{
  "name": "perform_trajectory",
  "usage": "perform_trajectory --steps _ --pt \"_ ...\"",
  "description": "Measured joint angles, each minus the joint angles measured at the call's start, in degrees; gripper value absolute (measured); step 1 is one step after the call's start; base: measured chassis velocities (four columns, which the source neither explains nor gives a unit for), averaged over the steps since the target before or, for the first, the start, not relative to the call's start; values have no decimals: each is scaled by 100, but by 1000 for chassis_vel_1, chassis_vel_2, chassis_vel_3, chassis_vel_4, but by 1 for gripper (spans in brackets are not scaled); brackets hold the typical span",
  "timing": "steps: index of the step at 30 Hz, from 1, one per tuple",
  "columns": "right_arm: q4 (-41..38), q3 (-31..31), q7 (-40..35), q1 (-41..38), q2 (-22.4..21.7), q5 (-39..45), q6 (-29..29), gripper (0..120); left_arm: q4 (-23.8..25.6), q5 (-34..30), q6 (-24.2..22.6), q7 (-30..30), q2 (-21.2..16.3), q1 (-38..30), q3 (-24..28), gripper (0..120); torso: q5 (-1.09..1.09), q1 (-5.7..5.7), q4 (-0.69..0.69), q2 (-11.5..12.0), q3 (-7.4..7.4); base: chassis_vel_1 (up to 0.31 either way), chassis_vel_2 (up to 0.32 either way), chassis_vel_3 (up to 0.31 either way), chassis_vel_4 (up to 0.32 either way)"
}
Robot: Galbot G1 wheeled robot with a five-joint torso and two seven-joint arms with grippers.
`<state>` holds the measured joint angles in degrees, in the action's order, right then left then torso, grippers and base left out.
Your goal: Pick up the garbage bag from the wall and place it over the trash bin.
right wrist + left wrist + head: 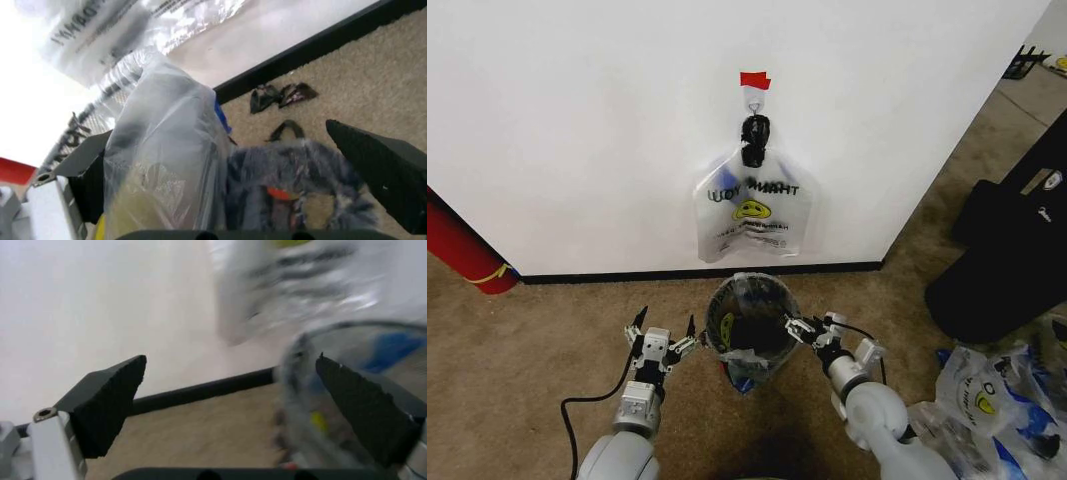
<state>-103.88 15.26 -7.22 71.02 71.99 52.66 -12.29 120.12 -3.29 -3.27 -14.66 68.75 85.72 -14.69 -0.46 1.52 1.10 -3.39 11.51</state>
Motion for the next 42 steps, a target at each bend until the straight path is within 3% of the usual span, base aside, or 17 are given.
perform_trajectory --steps 6,10,25,42 --pt "80 -72 -355 -49 165 363 15 100 -212 85 738 867 181 -9 263 100 1 0 0 0 0 0 0 0 0" --pt "134 -133 -416 -26 265 385 96 100 -526 757 1241 1382 394 -50 495 100 0 0 0 0 0 0 0 0 0" --pt "-106 -192 -651 102 250 301 171 100 -1162 1870 969 1386 679 -562 1221 100 0 0 0 0 0 0 0 0 0" --pt "-215 -200 -690 133 186 272 231 100 -1653 2069 599 1293 838 -939 1440 100 0 0 0 0 0 0 0 0 0"
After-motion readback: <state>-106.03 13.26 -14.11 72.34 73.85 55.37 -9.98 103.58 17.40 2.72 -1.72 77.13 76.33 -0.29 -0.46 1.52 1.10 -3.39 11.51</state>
